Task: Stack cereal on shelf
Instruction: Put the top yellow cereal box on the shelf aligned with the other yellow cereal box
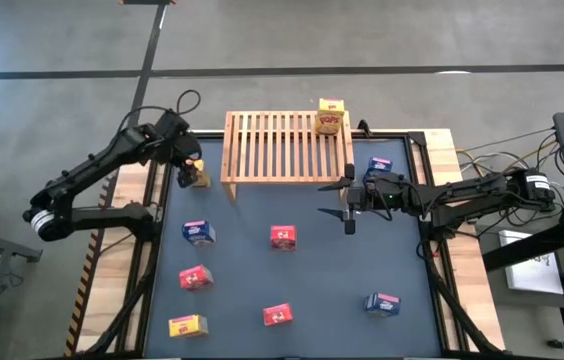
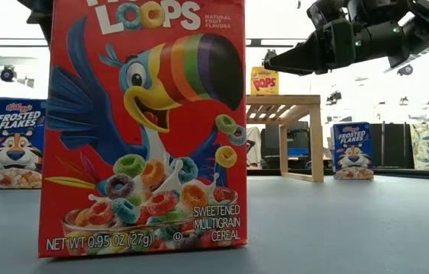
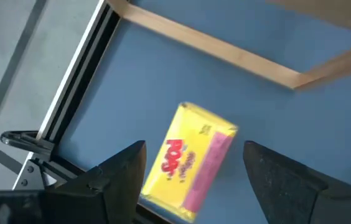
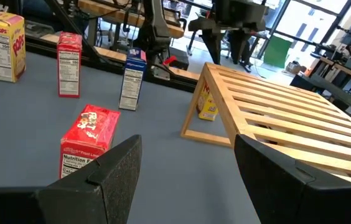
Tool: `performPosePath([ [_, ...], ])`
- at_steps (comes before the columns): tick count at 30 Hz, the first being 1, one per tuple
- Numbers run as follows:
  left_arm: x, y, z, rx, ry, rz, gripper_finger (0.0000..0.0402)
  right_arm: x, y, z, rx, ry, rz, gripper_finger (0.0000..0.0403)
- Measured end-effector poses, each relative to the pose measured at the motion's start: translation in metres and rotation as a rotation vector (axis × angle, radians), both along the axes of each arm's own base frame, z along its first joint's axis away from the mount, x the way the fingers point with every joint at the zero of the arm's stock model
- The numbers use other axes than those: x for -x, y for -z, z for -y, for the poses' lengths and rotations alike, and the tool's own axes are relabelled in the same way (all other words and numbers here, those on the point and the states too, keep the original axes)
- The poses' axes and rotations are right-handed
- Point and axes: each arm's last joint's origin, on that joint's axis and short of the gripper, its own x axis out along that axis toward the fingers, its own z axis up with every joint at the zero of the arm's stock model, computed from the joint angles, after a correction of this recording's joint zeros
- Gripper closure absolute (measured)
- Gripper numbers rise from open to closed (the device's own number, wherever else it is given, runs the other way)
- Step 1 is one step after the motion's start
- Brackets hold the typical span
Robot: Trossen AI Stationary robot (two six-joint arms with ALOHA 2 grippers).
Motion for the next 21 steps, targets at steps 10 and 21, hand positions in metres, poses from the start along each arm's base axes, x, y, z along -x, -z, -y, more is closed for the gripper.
performPosePath([
  [10, 0.005, 0.008, -0.012, 0.048, 0.055, -0.034, 0.0151, 0.0, 0.0, 0.0, 0.02, -0.002, -0.001, 0.0156],
  [21, -0.005, 0.029, -0.026, 0.117, 0.131, -0.125, 0.0151, 0.0, 0.001, 0.0, 0.026, -0.003, -0.008, 0.0156],
])
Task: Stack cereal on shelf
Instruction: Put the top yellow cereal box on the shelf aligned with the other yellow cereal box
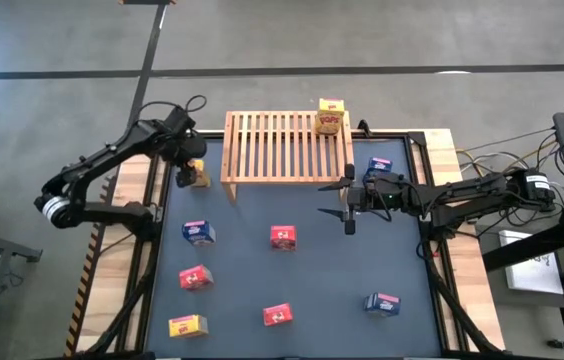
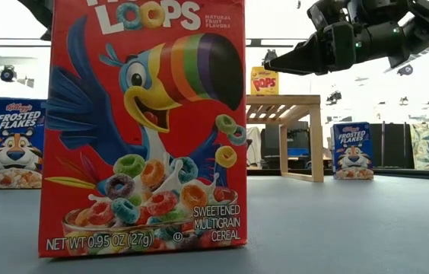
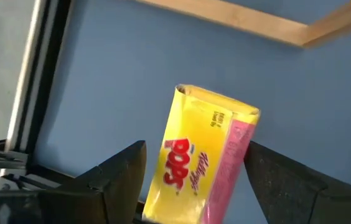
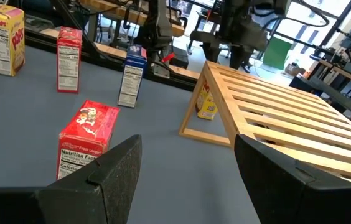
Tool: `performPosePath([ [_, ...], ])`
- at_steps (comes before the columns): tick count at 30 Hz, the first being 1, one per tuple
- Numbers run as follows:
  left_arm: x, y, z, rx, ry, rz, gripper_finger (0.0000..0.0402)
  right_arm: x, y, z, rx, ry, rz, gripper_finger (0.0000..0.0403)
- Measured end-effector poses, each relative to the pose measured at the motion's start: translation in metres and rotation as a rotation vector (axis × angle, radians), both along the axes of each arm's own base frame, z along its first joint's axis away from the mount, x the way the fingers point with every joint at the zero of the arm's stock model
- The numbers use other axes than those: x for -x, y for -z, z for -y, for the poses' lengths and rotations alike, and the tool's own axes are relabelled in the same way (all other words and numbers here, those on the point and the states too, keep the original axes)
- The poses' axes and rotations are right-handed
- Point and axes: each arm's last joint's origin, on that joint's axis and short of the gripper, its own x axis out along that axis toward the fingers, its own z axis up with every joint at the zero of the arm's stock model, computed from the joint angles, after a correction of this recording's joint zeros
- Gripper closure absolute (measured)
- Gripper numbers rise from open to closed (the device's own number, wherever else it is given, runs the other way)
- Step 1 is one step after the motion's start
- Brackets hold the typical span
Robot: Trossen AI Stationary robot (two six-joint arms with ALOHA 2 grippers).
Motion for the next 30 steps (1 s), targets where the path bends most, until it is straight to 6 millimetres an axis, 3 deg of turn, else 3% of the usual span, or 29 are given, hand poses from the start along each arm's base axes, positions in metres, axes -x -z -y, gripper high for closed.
performPosePath([
  [9, -0.007, 0.02, -0.009, 0.1, 0.001, -0.074, 0.0191, 0.0, 0.003, 0.0, 0.008, 0.016, -0.027, 0.0156],
  [16, -0.008, 0.023, -0.01, 0.113, 0.001, -0.083, 0.0241, 0.0, 0.003, 0.001, 0.011, 0.017, -0.026, 0.0156],
  [23, -0.002, 0.009, -0.003, 0.094, -0.004, -0.067, 0.027, 0.0, 0.003, 0.001, 0.011, 0.017, -0.026, 0.0156],
  [30, 0.003, -0.028, 0.005, 0.056, -0.048, -0.015, 0.0273, 0.0, 0.002, 0.001, 0.008, 0.017, -0.024, 0.0156],
])
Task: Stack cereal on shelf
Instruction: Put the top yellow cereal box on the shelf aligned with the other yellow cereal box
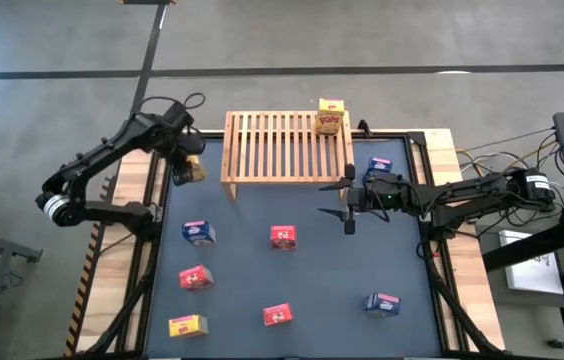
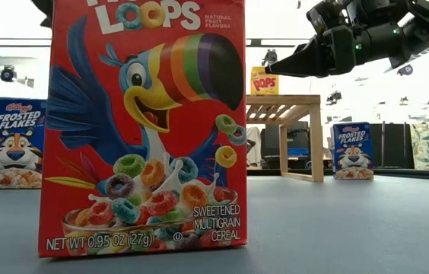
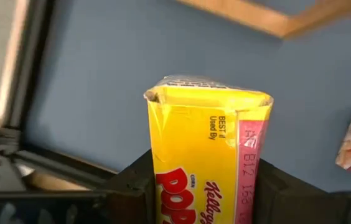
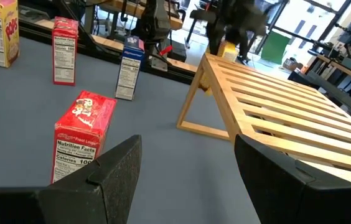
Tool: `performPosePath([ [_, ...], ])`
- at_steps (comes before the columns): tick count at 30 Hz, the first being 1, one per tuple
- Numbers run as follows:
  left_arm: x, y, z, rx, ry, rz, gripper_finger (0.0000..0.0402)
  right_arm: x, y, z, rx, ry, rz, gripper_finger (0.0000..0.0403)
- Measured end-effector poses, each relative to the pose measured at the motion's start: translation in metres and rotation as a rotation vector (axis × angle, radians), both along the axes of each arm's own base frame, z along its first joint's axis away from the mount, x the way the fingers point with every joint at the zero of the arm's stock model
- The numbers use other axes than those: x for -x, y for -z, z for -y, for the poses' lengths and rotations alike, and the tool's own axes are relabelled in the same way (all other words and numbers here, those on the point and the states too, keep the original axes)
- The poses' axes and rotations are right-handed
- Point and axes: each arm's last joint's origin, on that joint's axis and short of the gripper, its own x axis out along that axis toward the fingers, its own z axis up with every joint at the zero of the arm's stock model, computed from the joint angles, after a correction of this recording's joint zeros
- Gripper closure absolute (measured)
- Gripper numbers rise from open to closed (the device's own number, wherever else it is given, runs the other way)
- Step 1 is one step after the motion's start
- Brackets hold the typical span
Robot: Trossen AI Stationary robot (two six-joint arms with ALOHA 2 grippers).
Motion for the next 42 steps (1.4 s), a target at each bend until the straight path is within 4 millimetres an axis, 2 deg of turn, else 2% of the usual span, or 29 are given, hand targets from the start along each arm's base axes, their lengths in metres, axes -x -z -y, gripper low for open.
performPosePath([
  [3, 0.002, -0.024, 0.003, -0.006, -0.063, 0.024, 0.0273, 0.0, 0.0, 0.0, -0.001, 0.0, 0.0, 0.0156],
  [8, 0.005, -0.074, 0.013, -0.043, -0.119, 0.083, 0.0274, 0.0, 0.0, 0.0, -0.008, 0.001, 0.001, 0.0156],
  [13, -0.002, -0.122, 0.027, -0.147, -0.063, 0.209, 0.0274, 0.0, 0.0, 0.0, -0.041, 0.007, 0.005, 0.0156],
  [18, -0.016, -0.148, 0.045, -0.15, 0.028, 0.334, 0.0274, 0.0, -0.001, 0.001, -0.113, 0.021, 0.019, 0.0156],
  [22, -0.036, -0.152, 0.059, -0.132, 0.105, 0.392, 0.0274, -0.004, -0.012, 0.005, -0.133, 0.035, 0.055, 0.0156],
  [27, -0.071, -0.146, 0.078, -0.117, 0.235, 0.437, 0.0274, -0.012, -0.038, 0.012, -0.205, 0.058, 0.102, 0.0156],
  [32, -0.098, -0.136, 0.092, -0.169, 0.288, 0.384, 0.0274, -0.022, -0.057, 0.013, -0.176, 0.031, 0.107, 0.0148],
  [35, -0.113, -0.128, 0.095, -0.156, 0.292, 0.36, 0.0274, -0.031, -0.062, 0.015, -0.177, 0.036, 0.095, 0.0129],
  [42, -0.145, -0.112, 0.098, -0.138, 0.315, 0.354, 0.0274, -0.065, -0.054, 0.02, -0.188, 0.042, 0.05, 0.0069],
])
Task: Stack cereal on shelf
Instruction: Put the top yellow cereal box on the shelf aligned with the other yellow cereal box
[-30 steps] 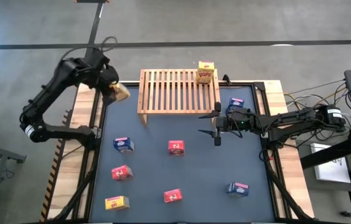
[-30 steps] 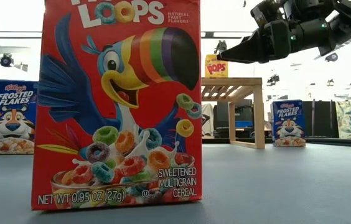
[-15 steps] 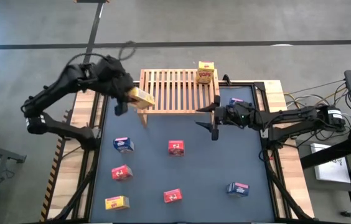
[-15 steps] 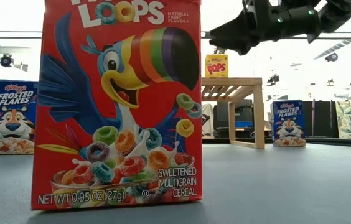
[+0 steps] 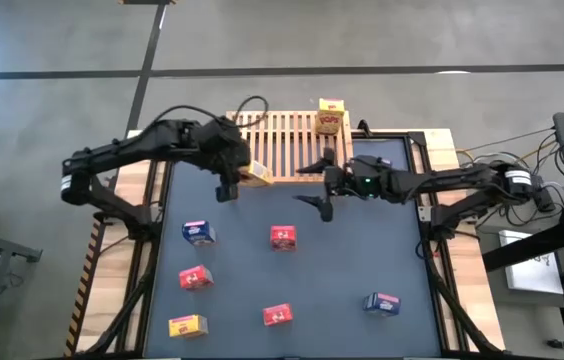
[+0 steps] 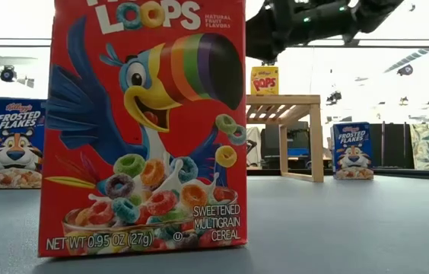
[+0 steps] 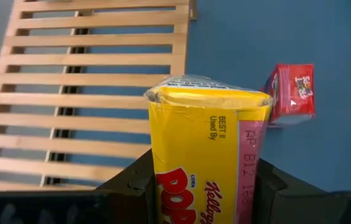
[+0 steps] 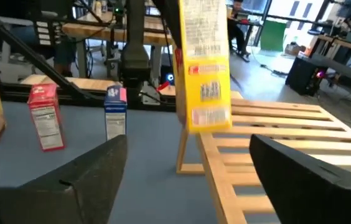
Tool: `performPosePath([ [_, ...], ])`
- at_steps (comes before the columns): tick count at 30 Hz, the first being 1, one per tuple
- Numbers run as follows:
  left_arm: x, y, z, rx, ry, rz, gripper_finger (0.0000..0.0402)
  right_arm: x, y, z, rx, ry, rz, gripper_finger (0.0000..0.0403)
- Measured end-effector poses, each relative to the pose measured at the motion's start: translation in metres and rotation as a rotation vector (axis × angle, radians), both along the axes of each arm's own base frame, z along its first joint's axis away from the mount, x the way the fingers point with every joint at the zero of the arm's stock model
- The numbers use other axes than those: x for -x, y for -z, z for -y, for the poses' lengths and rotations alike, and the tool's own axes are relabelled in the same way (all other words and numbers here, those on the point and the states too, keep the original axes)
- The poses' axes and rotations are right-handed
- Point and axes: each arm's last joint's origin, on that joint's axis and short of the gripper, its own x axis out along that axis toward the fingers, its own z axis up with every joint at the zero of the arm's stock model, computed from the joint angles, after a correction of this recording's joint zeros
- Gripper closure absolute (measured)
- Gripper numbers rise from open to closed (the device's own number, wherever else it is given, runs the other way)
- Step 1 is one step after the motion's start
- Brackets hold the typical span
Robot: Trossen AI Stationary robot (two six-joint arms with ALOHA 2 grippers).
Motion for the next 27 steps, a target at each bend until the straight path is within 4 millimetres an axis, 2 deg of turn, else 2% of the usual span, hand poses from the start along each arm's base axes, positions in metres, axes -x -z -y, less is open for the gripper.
performPosePath([
  [5, -0.012, 0.007, 0.001, 0.002, 0.011, -0.006, 0.0274, -0.023, 0.005, 0.004, 0.001, 0.0, -0.032, 0.0043],
  [17, -0.023, 0.005, 0.009, 0.021, 0.087, 0.079, 0.0274, -0.061, 0.001, 0.01, 0.002, 0.001, -0.019, 0.0044],
  [21, -0.023, 0.005, 0.01, 0.023, 0.091, 0.074, 0.0274, -0.064, 0.004, 0.011, 0.0, 0.0, -0.045, 0.0051],
  [27, -0.023, 0.006, 0.011, 0.024, 0.093, 0.071, 0.0274, -0.056, 0.0, 0.009, 0.002, -0.001, -0.028, 0.0092],
])
